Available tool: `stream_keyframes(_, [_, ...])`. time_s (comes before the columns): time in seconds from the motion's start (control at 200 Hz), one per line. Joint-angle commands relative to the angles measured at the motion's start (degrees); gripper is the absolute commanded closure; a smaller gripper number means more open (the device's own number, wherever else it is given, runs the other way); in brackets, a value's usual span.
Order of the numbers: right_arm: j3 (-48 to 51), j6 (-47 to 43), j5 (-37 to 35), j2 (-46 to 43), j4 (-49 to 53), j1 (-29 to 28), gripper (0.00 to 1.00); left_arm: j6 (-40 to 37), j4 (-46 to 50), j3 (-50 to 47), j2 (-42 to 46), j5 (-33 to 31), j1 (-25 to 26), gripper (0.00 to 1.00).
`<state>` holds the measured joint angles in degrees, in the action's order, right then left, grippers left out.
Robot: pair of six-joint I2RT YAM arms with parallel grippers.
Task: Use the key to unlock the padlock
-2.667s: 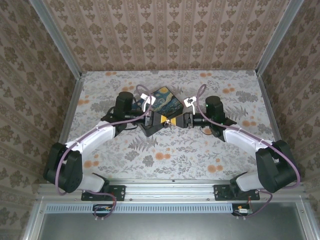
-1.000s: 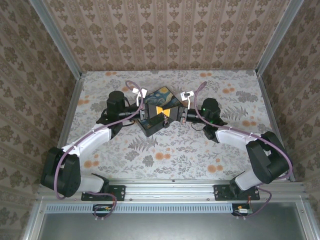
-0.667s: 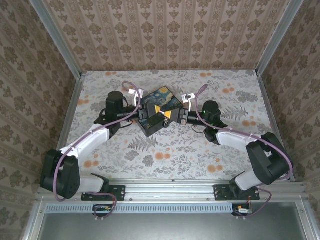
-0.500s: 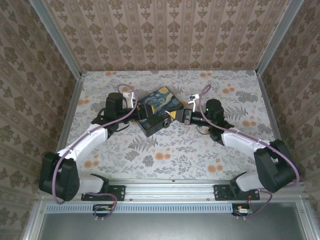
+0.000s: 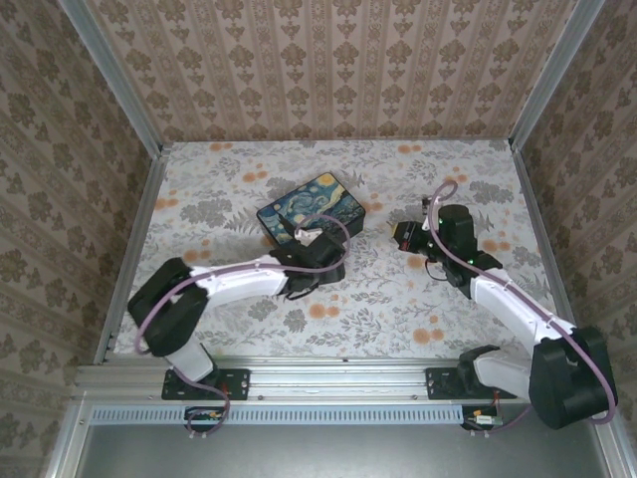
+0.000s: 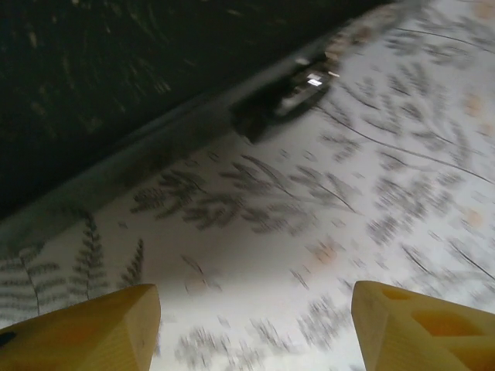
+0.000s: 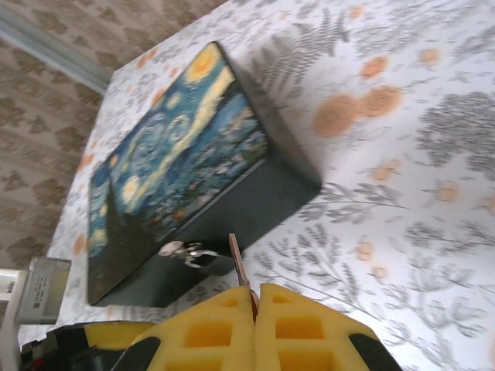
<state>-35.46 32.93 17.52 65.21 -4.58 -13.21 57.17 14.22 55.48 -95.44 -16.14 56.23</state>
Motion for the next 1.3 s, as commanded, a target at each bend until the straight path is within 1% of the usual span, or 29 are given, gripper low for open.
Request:
stream_keyframes(0.0, [0.9,-1.9,-2.8,-1.2,2.5,1.2,1.00,2.9,-0.4,5.9,-4.0,-9.3,0.6,0.33])
stream_keyframes(0.085, [1.0,-2.1,-0.8,-0.7,1.9,2.2,1.00,2.5,0.2,9.4,-8.0,-10.7,1.2,0.32])
stream_keyframes(0.215, [0.8,-2.7,2.3,1.1,0.2,2.9,1.00,4.0,2.1,14.5,-13.1,-12.6,1.8,0.32])
stream_keyframes(0.3, [0.4,-3.1,4.0,2.3,-0.4,3.1,1.00,7.7,7.1,18.4,-16.1,-15.4,2.2,0.33])
stream_keyframes(0.37, [0.4,-3.5,5.4,3.2,-1.1,3.2,1.00,11.4,12.2,21.9,-18.3,-18.3,2.5,0.34])
stream_keyframes(0.5, [0.6,-4.2,7.4,4.0,-2.1,3.4,1.00,15.6,22.0,29.4,-22.2,-24.3,3.6,0.36])
stream_keyframes(0.565, [0.7,-4.6,7.8,4.3,-2.3,3.5,1.00,17.7,25.6,32.2,-23.9,-25.8,3.9,0.36])
stream_keyframes(0.64, [0.7,-5.0,8.4,4.7,-2.3,4.0,1.00,19.4,28.5,34.4,-25.2,-26.0,4.0,0.36])
stream_keyframes(0.81, [0.7,-5.4,9.7,5.1,-2.5,5.4,1.00,21.3,28.9,35.3,-27.6,-24.6,3.7,0.36])
stream_keyframes(0.995, [0.7,-5.5,9.6,5.0,-1.8,6.8,1.00,21.1,28.7,35.9,-29.4,-23.3,3.1,0.37])
stream_keyframes(1.295, [-0.2,-5.0,12.5,7.3,-3.7,7.1,1.00,17.9,23.7,35.2,-30.8,-24.2,2.4,0.42])
